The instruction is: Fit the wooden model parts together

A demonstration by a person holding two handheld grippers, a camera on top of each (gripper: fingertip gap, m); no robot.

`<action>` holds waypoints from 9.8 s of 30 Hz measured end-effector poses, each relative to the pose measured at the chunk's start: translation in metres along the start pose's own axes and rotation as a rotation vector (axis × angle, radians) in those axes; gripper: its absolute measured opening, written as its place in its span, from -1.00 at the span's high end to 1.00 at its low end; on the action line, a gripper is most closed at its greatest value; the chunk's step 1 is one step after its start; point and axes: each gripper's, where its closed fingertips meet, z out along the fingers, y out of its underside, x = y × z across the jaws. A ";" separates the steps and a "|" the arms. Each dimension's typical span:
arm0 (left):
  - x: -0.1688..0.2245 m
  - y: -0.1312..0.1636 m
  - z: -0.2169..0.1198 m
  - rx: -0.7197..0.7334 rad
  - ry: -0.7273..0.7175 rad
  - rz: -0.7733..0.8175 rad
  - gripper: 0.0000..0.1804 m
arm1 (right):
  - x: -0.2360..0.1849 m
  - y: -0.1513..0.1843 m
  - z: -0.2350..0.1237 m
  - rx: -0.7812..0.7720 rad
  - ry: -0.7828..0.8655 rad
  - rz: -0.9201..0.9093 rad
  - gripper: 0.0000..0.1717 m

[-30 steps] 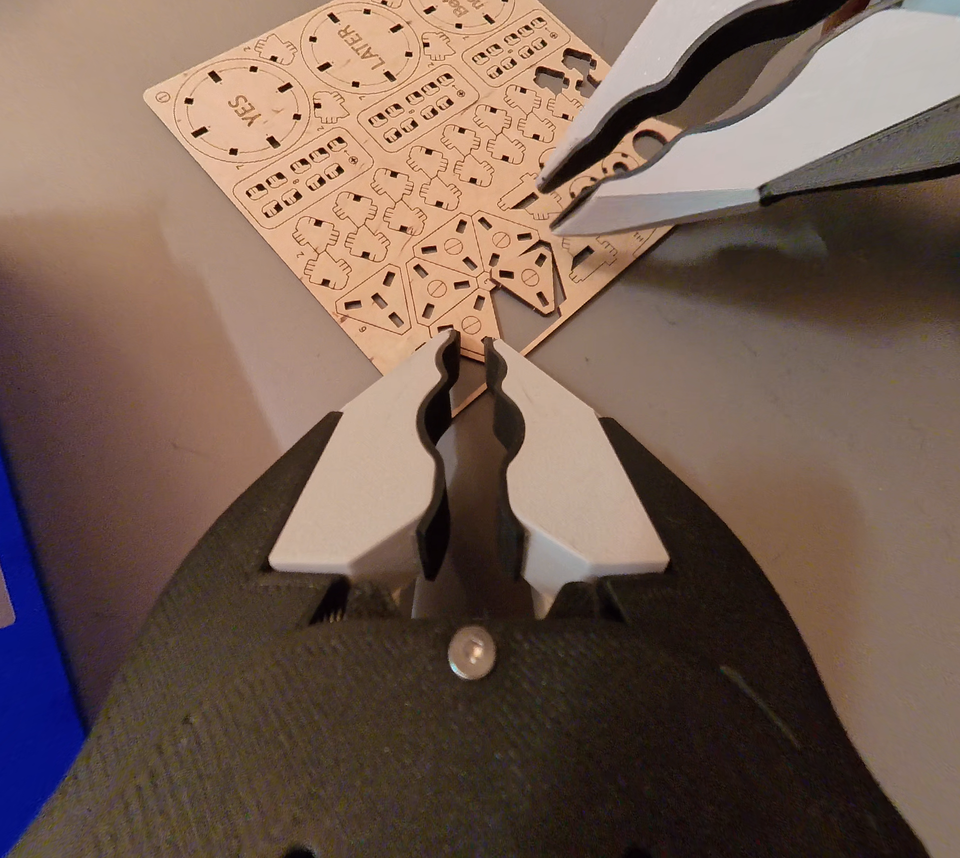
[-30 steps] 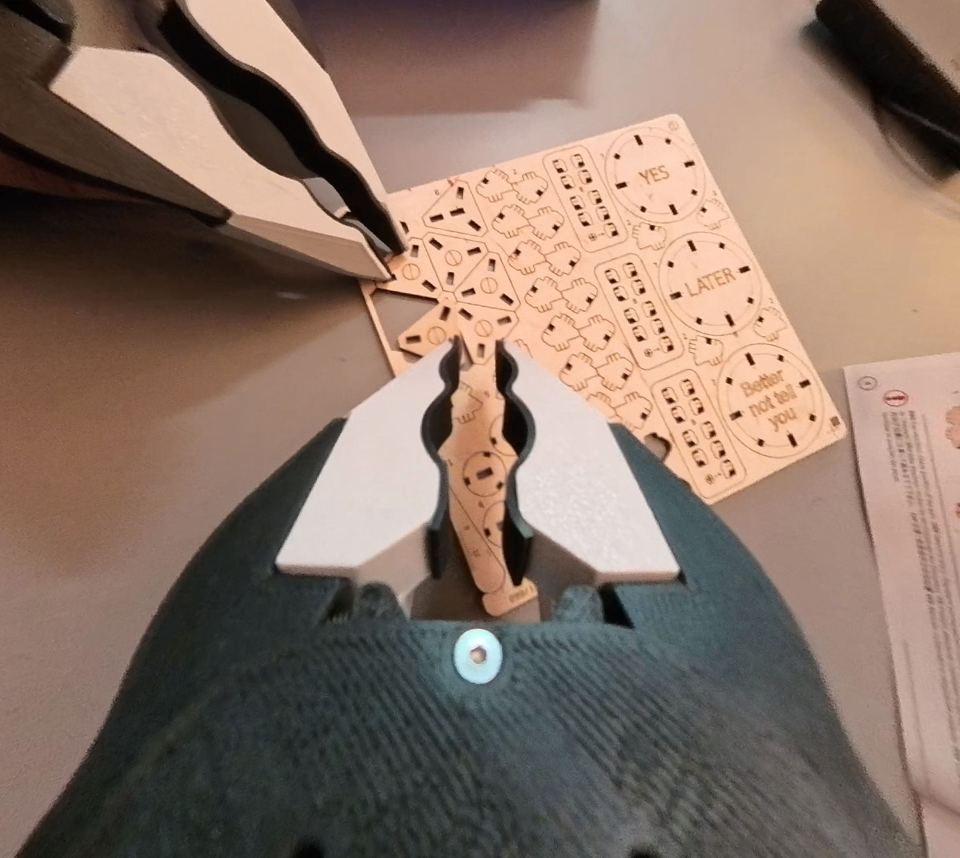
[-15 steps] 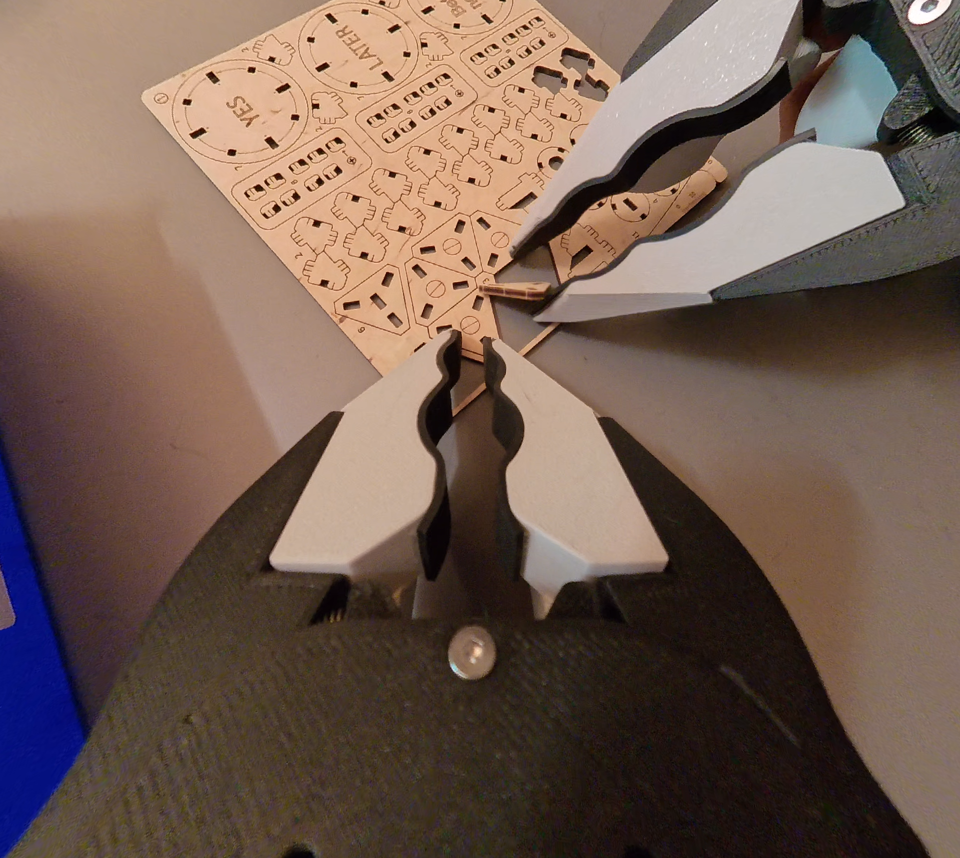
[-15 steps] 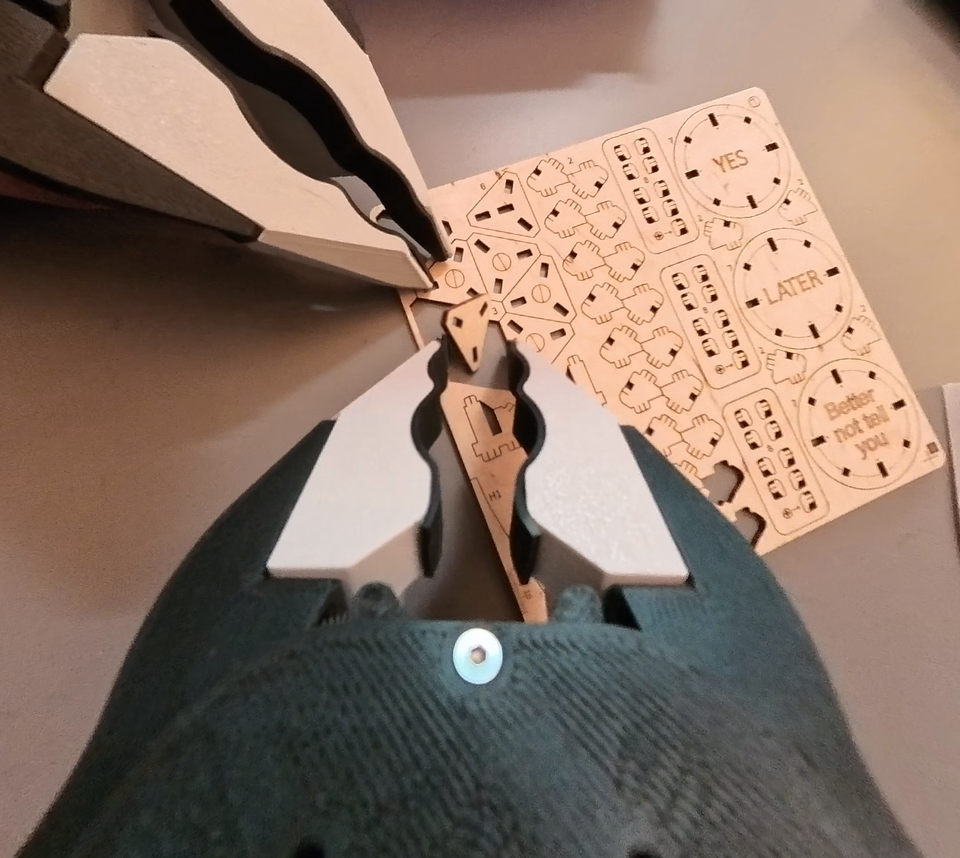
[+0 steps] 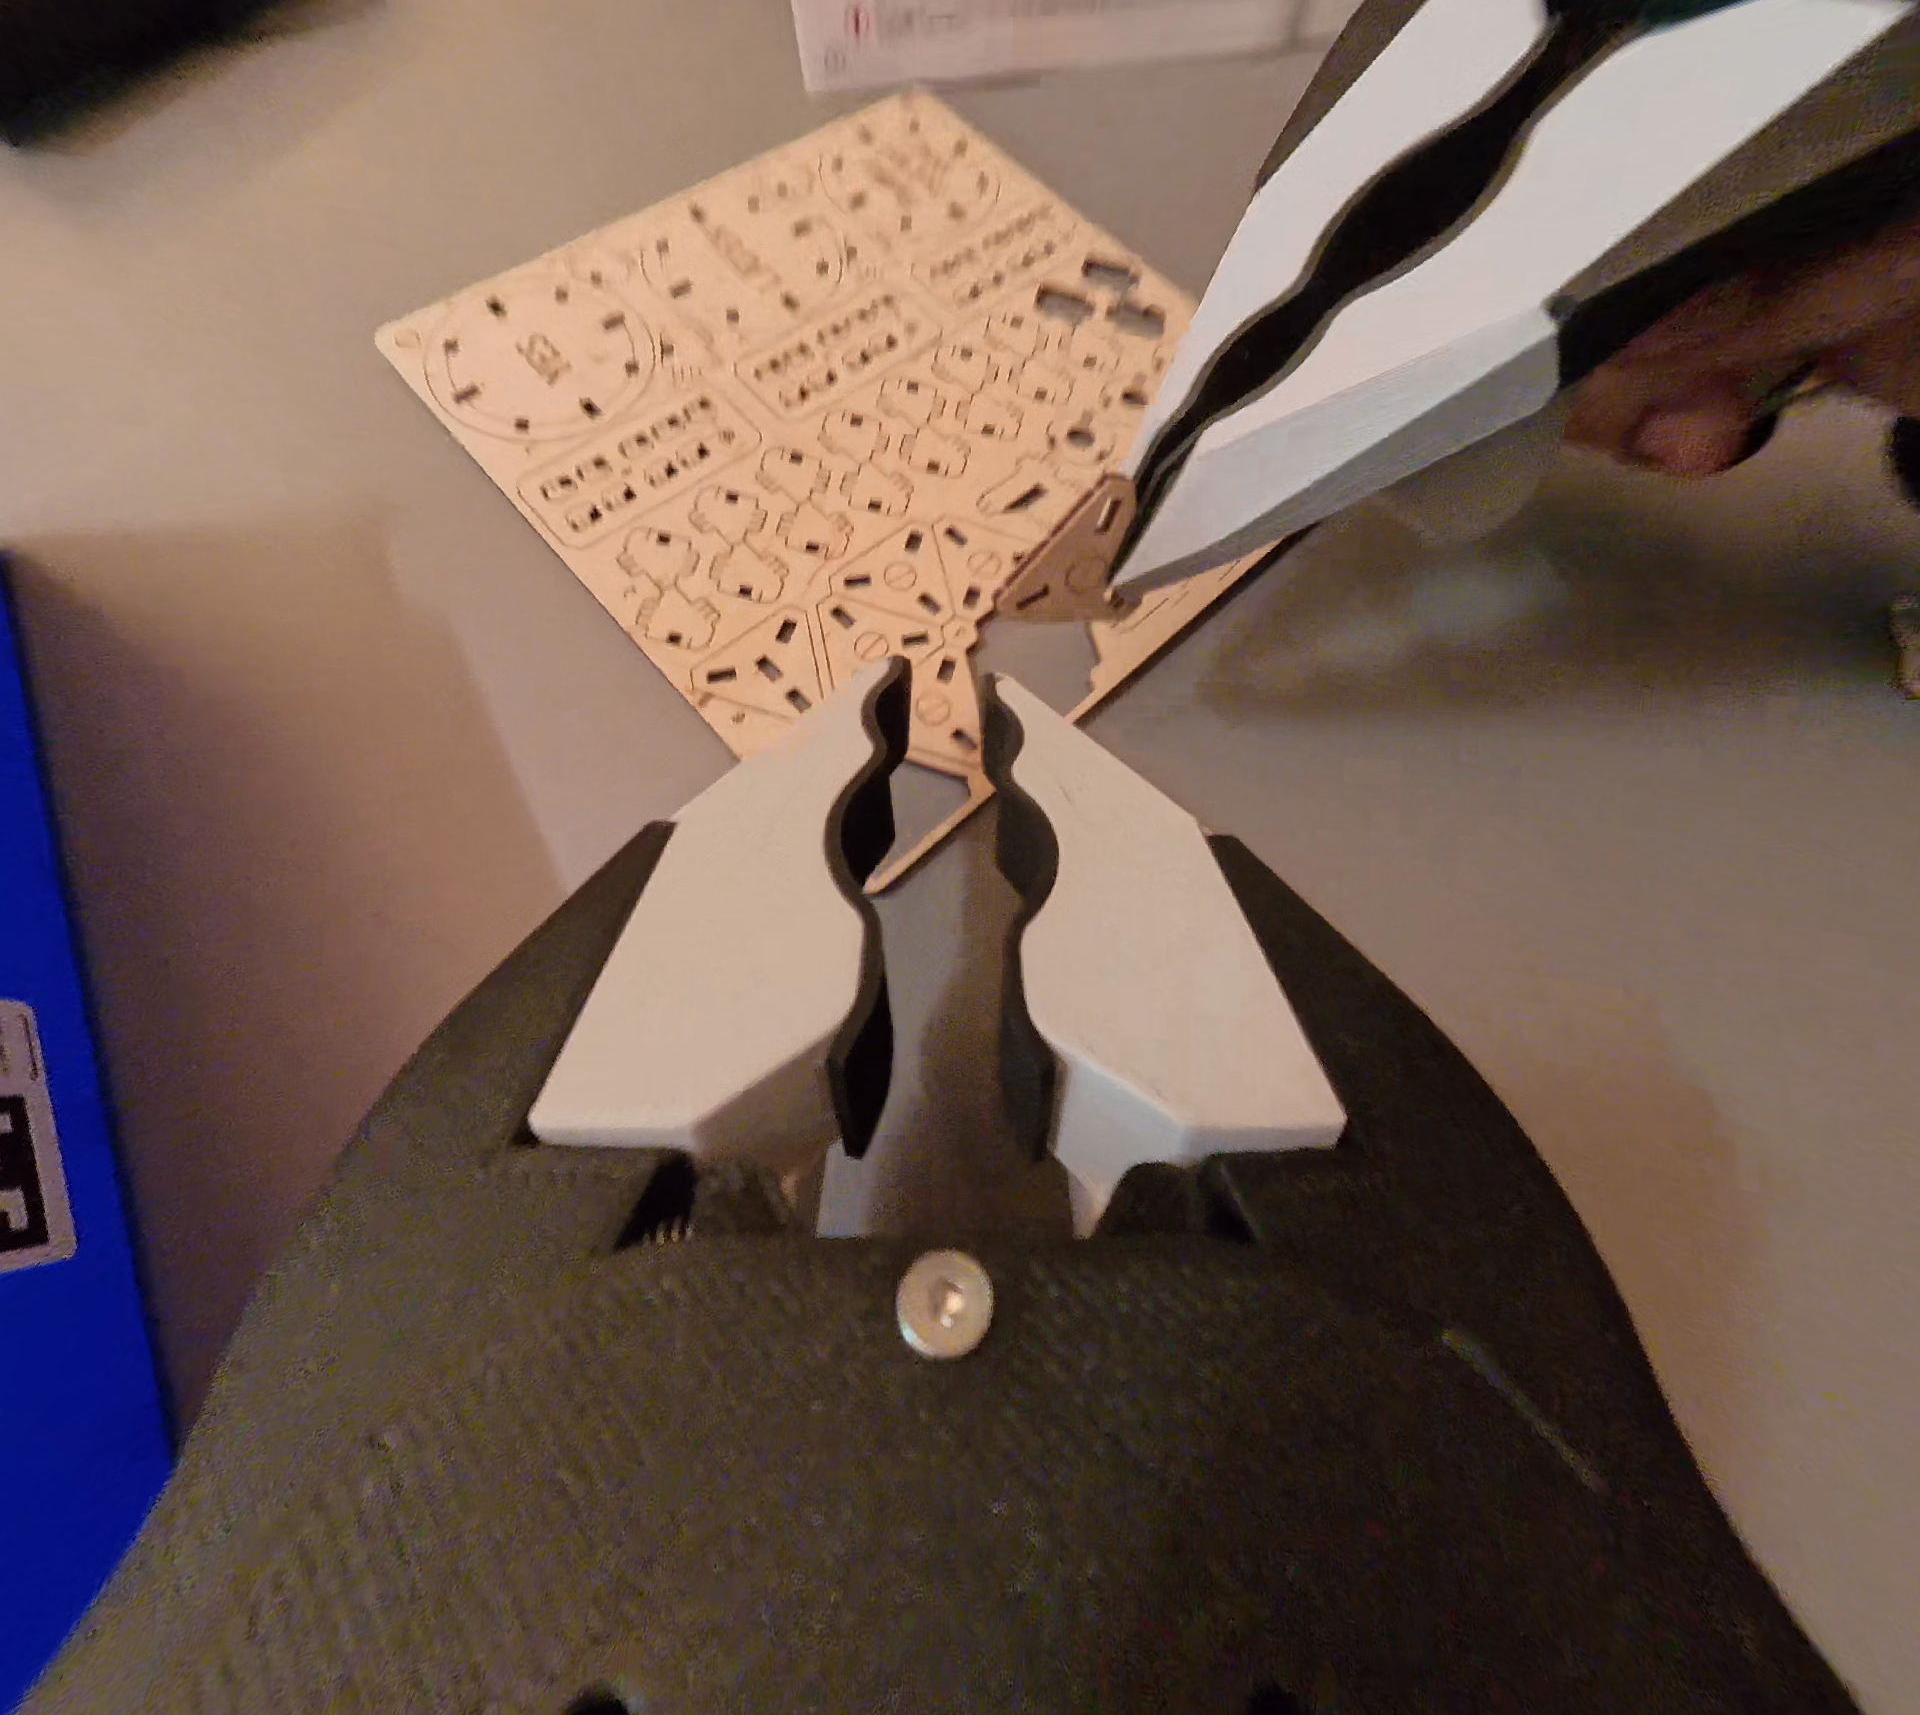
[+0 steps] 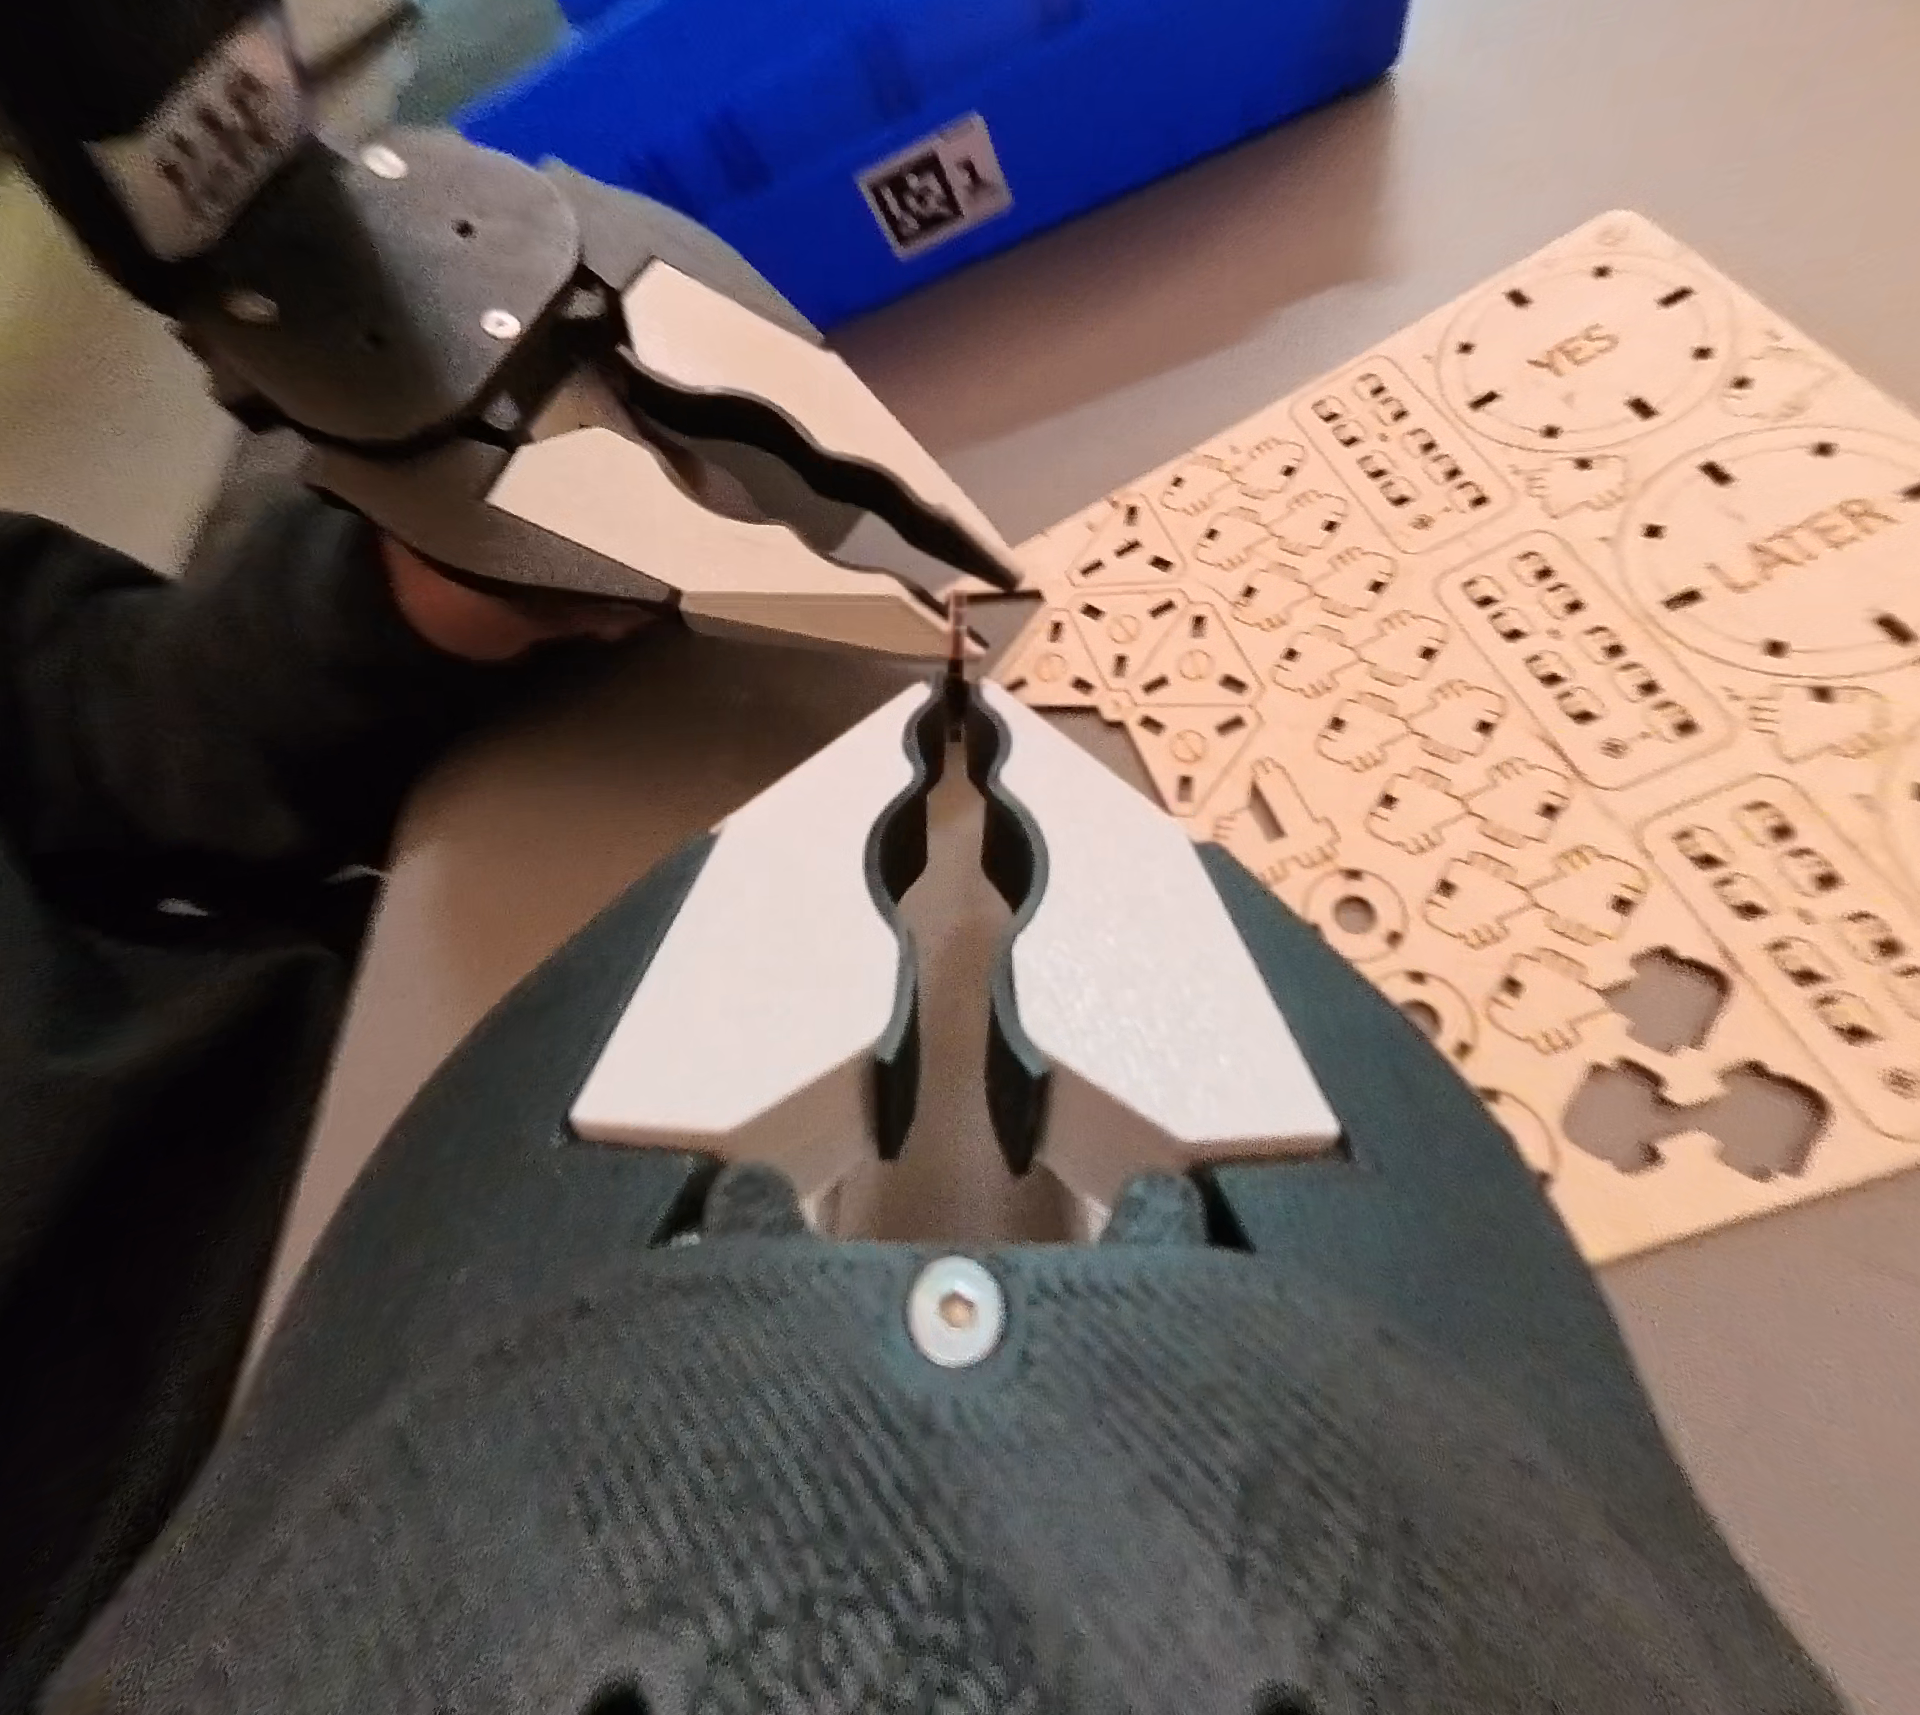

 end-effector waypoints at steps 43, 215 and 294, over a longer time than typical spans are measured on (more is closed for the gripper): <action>0.034 -0.051 -0.044 0.376 0.659 -0.465 1.00 | -0.036 -0.016 -0.018 -0.049 0.383 -1.040 0.49; -0.002 0.016 0.013 -0.131 -0.045 -0.038 1.00 | 0.026 -0.022 -0.010 -0.068 0.349 -0.416 1.00; 0.179 -0.087 0.094 0.081 0.666 0.066 0.99 | 0.051 0.126 -0.258 0.398 0.720 -0.092 0.60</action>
